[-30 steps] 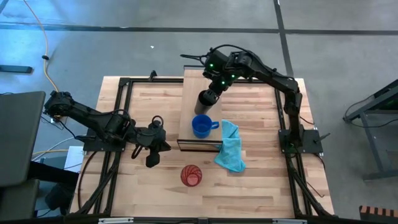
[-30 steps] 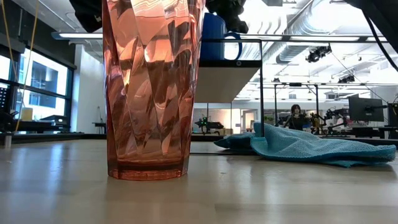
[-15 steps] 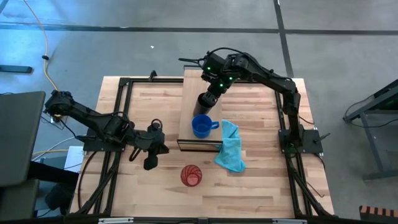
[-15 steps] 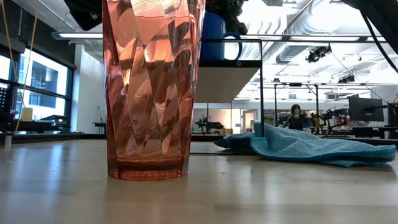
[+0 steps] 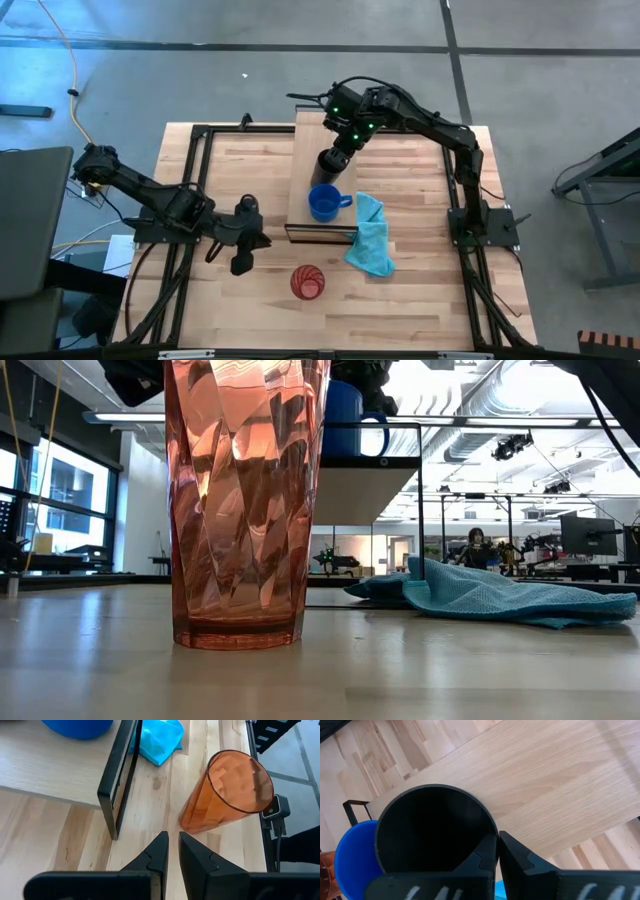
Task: Stack small to large cups/mugs on shelf
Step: Put the black cup on the shelf
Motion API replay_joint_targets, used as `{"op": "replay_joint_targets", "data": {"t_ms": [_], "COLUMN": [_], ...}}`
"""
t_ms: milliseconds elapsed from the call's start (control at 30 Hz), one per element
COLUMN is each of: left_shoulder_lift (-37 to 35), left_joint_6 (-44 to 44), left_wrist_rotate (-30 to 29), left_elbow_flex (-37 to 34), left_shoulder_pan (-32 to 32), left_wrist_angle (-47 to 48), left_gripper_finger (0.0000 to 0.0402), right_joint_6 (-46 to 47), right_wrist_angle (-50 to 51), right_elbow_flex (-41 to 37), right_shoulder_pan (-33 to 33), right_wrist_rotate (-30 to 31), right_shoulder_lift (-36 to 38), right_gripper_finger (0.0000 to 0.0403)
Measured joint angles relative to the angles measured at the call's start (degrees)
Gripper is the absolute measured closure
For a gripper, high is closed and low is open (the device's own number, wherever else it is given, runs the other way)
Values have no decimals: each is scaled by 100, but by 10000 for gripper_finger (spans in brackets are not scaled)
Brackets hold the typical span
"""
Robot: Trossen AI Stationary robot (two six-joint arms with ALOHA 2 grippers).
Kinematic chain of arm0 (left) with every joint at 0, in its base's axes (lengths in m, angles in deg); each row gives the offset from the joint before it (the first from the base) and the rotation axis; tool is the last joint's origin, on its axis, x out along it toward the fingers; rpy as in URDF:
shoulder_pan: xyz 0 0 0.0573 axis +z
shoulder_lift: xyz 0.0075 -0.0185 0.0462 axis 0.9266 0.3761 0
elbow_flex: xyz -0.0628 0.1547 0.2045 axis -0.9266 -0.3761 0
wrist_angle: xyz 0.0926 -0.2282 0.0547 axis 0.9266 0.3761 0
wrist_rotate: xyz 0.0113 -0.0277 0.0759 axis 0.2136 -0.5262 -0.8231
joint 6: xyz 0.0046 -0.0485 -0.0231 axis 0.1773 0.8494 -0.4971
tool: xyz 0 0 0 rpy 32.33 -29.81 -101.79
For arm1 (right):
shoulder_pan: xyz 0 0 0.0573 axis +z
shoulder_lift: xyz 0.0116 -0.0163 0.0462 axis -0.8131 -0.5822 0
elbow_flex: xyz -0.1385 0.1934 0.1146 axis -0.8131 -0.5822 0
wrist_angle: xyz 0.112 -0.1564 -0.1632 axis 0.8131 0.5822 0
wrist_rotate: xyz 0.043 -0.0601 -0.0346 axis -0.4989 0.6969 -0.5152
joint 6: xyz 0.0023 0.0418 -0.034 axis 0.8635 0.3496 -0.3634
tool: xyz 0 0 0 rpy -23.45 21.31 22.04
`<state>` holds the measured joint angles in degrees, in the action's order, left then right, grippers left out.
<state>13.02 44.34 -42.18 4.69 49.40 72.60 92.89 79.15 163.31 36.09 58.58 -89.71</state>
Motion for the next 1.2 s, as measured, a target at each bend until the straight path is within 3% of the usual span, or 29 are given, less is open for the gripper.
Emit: {"op": "replay_joint_targets", "data": {"t_ms": [667,1200], "left_shoulder_lift": [2,2], "left_joint_6": [5,-4], "left_wrist_rotate": [2,4], "left_elbow_flex": [0,0], "left_shoulder_pan": [0,0], "left_wrist_angle": [33,31], "left_gripper_finger": [369,369], "right_joint_6": [-20,-2], "right_wrist_angle": [18,39], "right_elbow_flex": [0,0], "right_shoulder_pan": [-2,-2], "right_wrist_rotate": [-25,-41], "right_shoulder_lift": [0,0], "right_gripper_finger": [401,326]}}
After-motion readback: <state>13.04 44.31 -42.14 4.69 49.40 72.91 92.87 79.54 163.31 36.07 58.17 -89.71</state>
